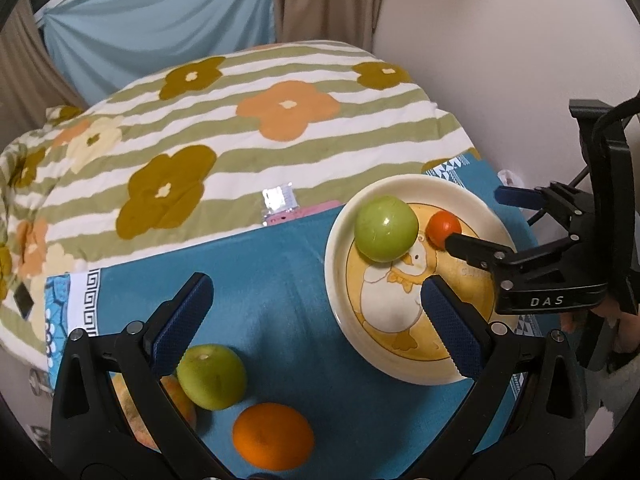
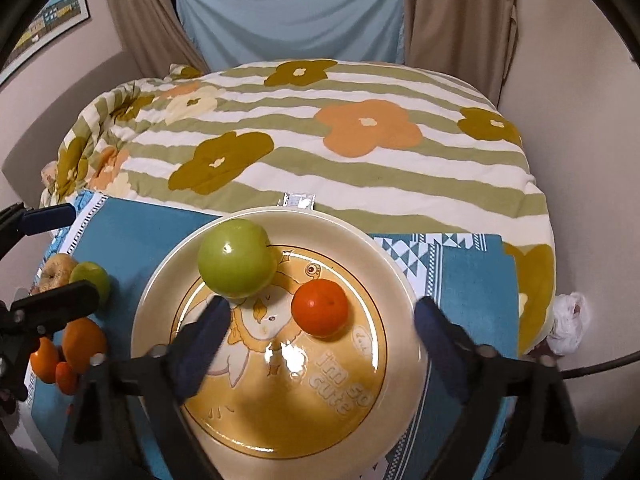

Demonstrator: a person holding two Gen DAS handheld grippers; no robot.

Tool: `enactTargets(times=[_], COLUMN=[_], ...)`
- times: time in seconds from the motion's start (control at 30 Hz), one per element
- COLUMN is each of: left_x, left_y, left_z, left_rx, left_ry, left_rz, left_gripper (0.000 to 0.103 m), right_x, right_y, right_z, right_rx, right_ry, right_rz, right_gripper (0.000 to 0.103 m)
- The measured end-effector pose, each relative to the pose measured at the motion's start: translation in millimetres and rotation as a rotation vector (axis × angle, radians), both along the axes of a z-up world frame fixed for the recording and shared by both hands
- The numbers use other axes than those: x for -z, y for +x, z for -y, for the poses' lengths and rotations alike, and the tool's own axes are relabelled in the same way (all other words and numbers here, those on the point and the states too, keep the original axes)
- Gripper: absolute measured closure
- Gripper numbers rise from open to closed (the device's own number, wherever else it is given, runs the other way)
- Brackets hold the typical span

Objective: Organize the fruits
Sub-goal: 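Carry the green apple and tangerine to the duck bowl and release both, then withdraw both tools from the bowl back over the remaining fruit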

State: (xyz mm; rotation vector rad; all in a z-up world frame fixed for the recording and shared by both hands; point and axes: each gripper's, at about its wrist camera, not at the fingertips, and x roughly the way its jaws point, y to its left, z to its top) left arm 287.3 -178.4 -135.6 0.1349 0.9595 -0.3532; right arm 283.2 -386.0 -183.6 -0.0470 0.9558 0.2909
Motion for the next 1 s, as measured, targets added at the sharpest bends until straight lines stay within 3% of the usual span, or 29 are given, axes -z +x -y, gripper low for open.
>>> enactTargets(times=[0.1, 0.37, 0.67, 1.0], left_x=[-5.8, -32.2, -64.2, -89.1], left_y=[-3.2, -23.4, -81.4, -158.5], left_z=[-0.2, -0.5, -8.3, -48.8], left_rx=[-0.008, -0.051, -0.134, -0.303], left_ry=[-0.003, -0.014, 0.000, 0.014], left_rz=[0.012, 0.057, 0.120, 0.170], left_gripper=[0.000, 0.000, 0.000, 0.000], right_x=[-3.9, -34.5, -69.5, -98.1], right_y=[-4.8, -32.2, -72.9, -125.2], right_z=[5.0, 12.6, 15.8, -8.1], right_rx=[0.015, 0.035, 0.049, -0.064], right_ry=[0.019, 0.011, 0.014, -0.008], right_rz=[0.000, 0.059, 0.038, 0.088], right_gripper=[0.000, 0.000, 0.000, 0.000])
